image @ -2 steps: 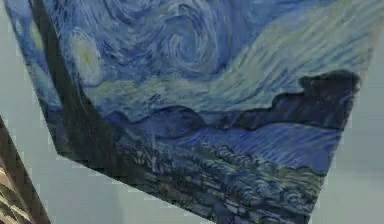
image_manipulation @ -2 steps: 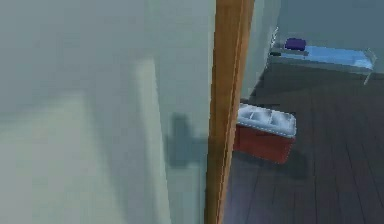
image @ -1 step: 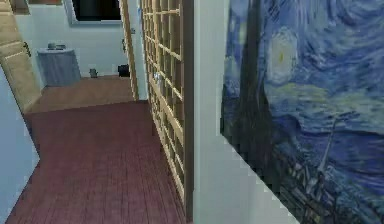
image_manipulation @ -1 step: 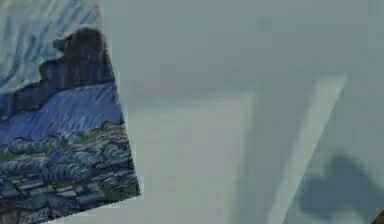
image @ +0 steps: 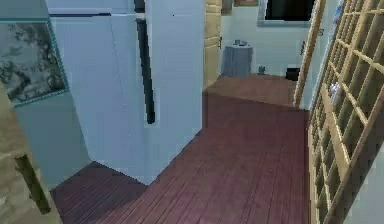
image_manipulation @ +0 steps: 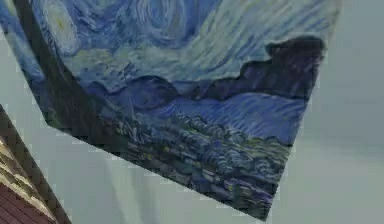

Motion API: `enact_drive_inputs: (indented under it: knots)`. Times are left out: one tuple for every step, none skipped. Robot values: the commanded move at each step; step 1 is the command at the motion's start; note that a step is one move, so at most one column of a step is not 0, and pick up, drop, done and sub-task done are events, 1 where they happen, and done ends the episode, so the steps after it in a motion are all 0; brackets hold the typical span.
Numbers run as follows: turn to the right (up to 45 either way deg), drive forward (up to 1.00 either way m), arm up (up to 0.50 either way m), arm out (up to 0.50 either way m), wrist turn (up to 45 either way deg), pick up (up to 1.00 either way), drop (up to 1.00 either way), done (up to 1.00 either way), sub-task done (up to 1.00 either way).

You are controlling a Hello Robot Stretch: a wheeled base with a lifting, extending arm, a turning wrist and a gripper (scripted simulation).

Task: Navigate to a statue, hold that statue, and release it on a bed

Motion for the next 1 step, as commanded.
enact_drive_inputs:
  knots:
    - [-45.0, 0.0, 0.0, 0.0, 0.0, 0.0, 0.0, 0.0, 0.0]
